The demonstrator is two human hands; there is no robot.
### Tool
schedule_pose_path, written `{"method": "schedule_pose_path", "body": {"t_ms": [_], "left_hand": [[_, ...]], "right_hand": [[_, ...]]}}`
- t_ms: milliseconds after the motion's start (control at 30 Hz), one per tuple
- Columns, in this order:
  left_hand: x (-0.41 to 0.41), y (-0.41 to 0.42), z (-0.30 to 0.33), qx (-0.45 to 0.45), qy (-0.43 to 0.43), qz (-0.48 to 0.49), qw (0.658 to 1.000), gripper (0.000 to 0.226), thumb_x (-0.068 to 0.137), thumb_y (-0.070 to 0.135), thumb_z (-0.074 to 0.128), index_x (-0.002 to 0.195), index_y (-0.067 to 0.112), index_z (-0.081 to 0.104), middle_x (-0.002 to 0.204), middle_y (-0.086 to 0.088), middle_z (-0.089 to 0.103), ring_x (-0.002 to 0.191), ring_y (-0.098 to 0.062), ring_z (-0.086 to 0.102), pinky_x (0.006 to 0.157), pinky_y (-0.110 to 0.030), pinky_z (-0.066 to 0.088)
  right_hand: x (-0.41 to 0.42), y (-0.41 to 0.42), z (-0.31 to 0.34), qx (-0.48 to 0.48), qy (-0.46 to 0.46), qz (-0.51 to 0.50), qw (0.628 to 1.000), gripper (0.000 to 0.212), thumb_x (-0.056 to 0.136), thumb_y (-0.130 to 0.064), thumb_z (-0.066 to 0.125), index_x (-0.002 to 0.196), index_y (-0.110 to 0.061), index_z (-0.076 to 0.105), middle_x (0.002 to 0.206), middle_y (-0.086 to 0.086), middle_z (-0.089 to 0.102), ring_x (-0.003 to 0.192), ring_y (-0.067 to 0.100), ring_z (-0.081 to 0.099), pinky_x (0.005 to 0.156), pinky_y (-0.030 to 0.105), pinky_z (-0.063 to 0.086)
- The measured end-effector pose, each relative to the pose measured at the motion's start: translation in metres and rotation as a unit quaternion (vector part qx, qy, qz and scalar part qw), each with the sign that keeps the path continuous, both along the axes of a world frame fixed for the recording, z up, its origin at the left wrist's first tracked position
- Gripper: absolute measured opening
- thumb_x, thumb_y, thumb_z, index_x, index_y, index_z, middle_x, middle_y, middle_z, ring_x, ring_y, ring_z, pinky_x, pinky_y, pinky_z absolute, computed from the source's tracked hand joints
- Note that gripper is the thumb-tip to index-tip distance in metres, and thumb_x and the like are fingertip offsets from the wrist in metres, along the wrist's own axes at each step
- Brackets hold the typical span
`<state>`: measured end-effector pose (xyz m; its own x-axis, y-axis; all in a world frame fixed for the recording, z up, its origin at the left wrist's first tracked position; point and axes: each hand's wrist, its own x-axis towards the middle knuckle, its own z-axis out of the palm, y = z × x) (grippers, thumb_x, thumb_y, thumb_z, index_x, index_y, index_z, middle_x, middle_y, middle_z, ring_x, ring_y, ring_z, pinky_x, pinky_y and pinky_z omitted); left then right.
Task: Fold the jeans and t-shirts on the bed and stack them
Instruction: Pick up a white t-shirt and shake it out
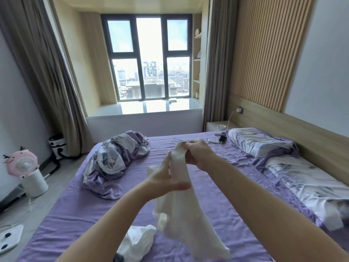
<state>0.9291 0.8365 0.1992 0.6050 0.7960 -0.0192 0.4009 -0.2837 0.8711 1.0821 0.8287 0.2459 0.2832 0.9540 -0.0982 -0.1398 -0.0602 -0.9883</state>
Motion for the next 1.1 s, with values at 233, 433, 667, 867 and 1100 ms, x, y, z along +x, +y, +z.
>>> {"method": "schedule_pose_path", "body": {"t_ms": [233,433,667,867,1100], "left_hand": [[0.017,0.009,-0.010,-0.053,-0.169,0.188,0.966,0.029,0.082,0.010,0.070,0.106,0.002,0.055,0.090,-0.018,0.068,0.079,-0.032,0.068,0.072,-0.047,0.058],[0.030,0.020,-0.004,-0.239,-0.297,0.270,0.884,0.019,0.085,-0.001,0.064,0.102,-0.006,0.059,0.091,-0.025,0.065,0.074,-0.032,0.064,0.064,-0.037,0.057],[0.032,0.008,-0.012,-0.273,-0.275,0.183,0.904,0.011,0.086,0.005,0.065,0.096,-0.001,0.064,0.077,-0.015,0.066,0.060,-0.021,0.064,0.055,-0.027,0.056],[0.017,-0.008,-0.009,-0.132,-0.151,-0.038,0.979,0.005,0.080,0.026,0.073,0.086,0.027,0.075,0.087,0.001,0.073,0.084,-0.010,0.068,0.073,-0.020,0.053],[0.016,-0.015,-0.028,0.021,-0.007,0.040,0.999,0.018,0.083,0.016,0.068,0.084,0.000,0.059,0.076,-0.007,0.049,0.072,-0.018,0.045,0.065,-0.035,0.036]], "right_hand": [[0.007,-0.020,-0.027,0.057,-0.014,0.042,0.997,0.012,0.091,-0.005,0.056,0.103,-0.004,0.056,0.099,0.015,0.066,0.089,0.025,0.066,0.078,0.037,0.057],[0.007,-0.060,-0.081,0.115,-0.237,0.085,0.961,0.048,0.076,-0.015,0.077,0.118,-0.018,0.052,0.114,-0.010,0.060,0.110,0.002,0.056,0.089,0.019,0.048],[0.014,-0.059,-0.095,0.127,-0.317,-0.054,0.938,0.024,0.085,-0.008,0.062,0.077,-0.031,0.064,0.069,-0.015,0.062,0.065,-0.006,0.055,0.061,0.014,0.043],[0.011,-0.046,-0.084,0.064,-0.289,-0.082,0.952,0.028,0.086,-0.019,0.061,0.068,0.002,0.055,0.056,0.006,0.050,0.053,0.015,0.050,0.050,0.034,0.048],[0.006,-0.039,-0.082,0.001,-0.184,-0.049,0.982,0.024,0.085,-0.018,0.062,0.063,-0.016,0.051,0.058,-0.001,0.049,0.057,0.014,0.048,0.055,0.030,0.041]]}}
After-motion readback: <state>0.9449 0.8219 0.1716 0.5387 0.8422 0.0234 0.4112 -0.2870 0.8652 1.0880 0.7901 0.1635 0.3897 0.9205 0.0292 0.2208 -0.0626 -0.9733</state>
